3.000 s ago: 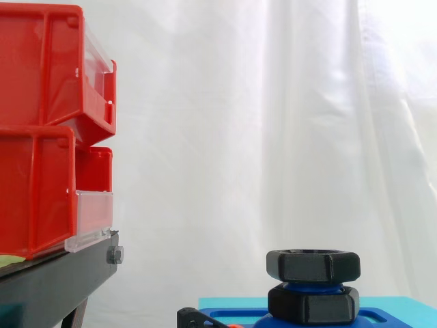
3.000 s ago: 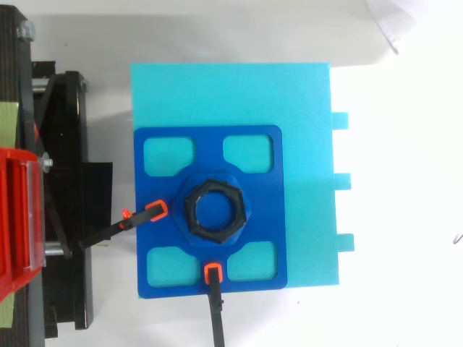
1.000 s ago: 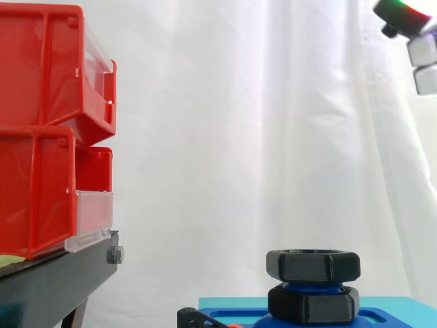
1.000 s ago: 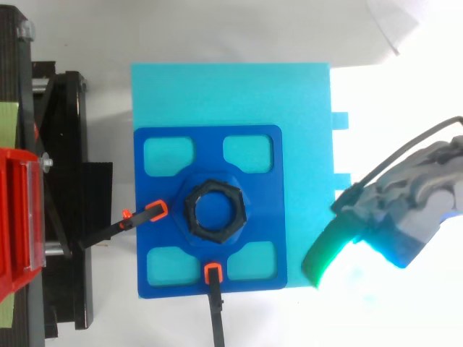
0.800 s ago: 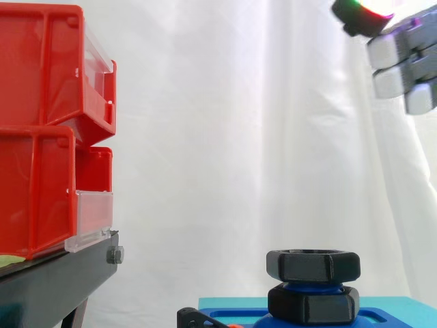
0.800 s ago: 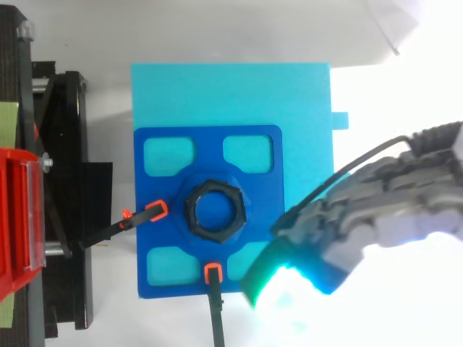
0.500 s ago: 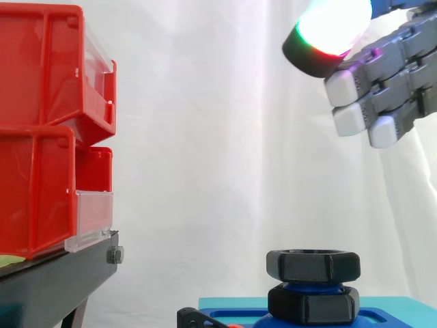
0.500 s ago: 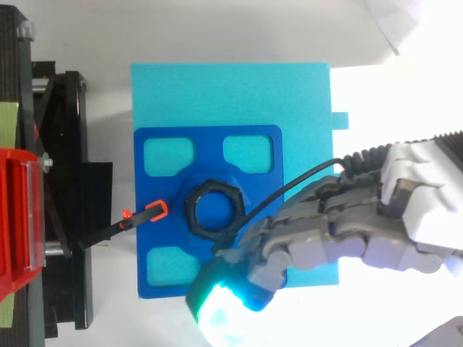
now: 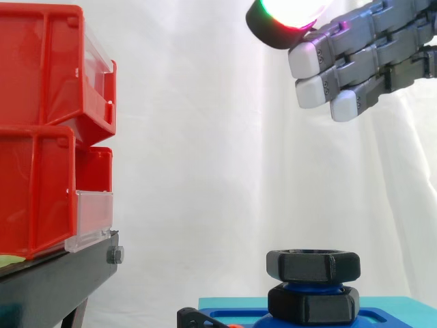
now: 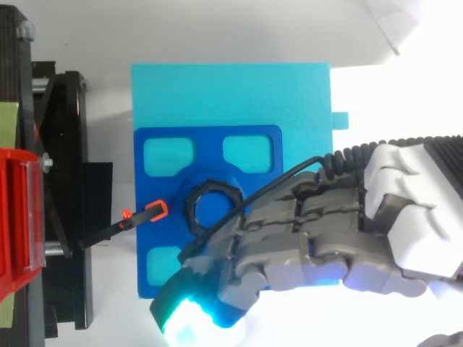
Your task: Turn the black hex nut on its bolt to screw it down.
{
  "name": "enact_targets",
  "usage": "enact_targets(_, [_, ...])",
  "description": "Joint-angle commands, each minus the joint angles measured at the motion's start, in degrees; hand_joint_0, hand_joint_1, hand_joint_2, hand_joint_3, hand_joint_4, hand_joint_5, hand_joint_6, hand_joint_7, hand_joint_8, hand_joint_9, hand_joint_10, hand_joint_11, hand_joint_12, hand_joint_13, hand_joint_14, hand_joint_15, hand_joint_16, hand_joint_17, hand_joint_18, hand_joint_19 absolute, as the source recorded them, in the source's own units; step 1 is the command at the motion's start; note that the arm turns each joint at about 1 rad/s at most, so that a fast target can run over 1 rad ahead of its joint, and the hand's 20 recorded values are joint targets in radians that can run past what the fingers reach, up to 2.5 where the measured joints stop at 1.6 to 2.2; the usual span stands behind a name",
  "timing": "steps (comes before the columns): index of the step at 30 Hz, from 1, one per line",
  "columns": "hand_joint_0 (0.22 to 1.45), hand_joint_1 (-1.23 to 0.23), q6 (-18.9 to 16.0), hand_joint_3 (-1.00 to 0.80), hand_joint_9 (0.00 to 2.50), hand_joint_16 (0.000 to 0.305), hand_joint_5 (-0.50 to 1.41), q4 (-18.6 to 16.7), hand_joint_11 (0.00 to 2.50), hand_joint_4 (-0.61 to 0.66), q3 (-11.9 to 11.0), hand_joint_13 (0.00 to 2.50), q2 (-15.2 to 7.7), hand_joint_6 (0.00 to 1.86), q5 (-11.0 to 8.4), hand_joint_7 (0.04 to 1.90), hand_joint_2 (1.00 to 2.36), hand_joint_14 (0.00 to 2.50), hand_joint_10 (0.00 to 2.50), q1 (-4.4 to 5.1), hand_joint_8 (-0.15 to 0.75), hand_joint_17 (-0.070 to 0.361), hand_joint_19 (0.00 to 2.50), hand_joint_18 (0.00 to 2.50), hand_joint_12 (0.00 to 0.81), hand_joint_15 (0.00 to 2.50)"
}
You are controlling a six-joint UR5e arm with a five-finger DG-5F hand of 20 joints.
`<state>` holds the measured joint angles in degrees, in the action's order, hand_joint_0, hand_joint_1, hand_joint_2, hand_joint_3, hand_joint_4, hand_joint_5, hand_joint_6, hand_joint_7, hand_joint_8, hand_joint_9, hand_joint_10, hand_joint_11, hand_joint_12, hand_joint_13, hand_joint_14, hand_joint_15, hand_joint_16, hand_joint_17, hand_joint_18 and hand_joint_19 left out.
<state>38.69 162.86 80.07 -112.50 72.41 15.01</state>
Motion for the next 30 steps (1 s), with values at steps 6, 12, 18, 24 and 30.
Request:
enact_targets(6, [0.48,-0.47,5.26,-0.5,0.46,0.044,-0.2,-3.52,0.22,0.19,-0.53,0.35,-3.43,0.5,0.27,0.78,1.0,0.0,0.01,0.02,0.23,0.099,0.32,0.32,0.302,0.08])
enact_targets(12, [0.45,-0.76,11.41,-0.5,0.15,0.046,-0.26,-5.8,0.16,0.11,-1.06,0.11,-6.33,0.5,0.62,0.8,1.0,0.0,0.0,0.02,0.195,0.104,0.16,0.1,0.316,0.0])
enact_targets(18, [0.37,-0.71,18.88,-0.5,0.0,0.053,-0.27,-9.32,0.03,0.13,-1.23,0.0,-6.5,0.5,0.62,0.8,1.0,0.0,0.0,0.98,0.213,0.119,0.06,0.0,0.361,0.0])
enact_targets(24, [0.34,-0.49,21.08,-0.5,0.0,0.058,-0.24,-9.32,0.01,0.21,-1.23,0.0,-6.5,0.5,0.62,0.81,1.0,0.0,0.0,1.07,0.245,0.129,0.07,0.0,0.385,0.0])
enact_targets(30, [0.35,-0.28,21.43,-0.5,0.0,0.059,-0.23,-9.58,0.0,0.22,-1.23,0.0,-8.0,0.5,0.89,0.8,1.0,0.0,0.0,1.07,0.25,0.132,0.09,0.0,0.392,0.0])
